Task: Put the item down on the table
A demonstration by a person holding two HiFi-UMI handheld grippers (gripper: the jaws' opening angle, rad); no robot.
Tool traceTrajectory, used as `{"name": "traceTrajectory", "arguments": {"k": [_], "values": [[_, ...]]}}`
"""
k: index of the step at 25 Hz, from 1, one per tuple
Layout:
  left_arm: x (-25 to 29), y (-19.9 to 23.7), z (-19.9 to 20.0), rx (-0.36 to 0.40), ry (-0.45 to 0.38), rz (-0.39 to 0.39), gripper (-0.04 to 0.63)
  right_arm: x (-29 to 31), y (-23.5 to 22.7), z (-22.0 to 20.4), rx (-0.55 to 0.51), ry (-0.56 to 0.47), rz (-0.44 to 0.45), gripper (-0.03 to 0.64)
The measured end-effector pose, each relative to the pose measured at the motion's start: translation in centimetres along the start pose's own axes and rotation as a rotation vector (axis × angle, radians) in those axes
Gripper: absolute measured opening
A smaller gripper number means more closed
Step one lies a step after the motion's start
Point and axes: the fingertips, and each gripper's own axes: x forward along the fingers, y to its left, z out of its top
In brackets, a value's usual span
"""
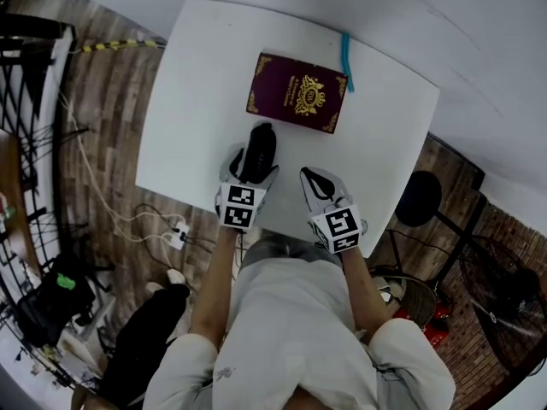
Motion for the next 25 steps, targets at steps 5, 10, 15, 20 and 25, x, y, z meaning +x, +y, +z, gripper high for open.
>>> {"name": "traceTrajectory", "arguments": {"k": [5,10,15,20,25], "values": [[-1.0,0.2,0.6,-0.004,-0.026,0.005,0.419,-0.3,0.5,0.4,-0.011,-0.011,-0.005,0.005],[-2.9,0.8,1.9,0.002,-0.085,0.030,0.377,-0.8,1.0,1.2,-0.031,-0.034,-0.017,0.005],[-5.2,1.0,3.1,0.008,-0.158,0.047,0.277,-1.8,1.3,2.6,-0.058,-0.071,-0.042,0.005],[-7.8,0.7,4.4,0.019,-0.233,0.050,0.191,-3.2,1.6,4.5,-0.103,-0.118,-0.069,0.003],[-10.9,-0.3,5.0,0.025,-0.309,0.045,0.116,-5.1,2.3,6.2,-0.132,-0.173,-0.099,0.003]]}}
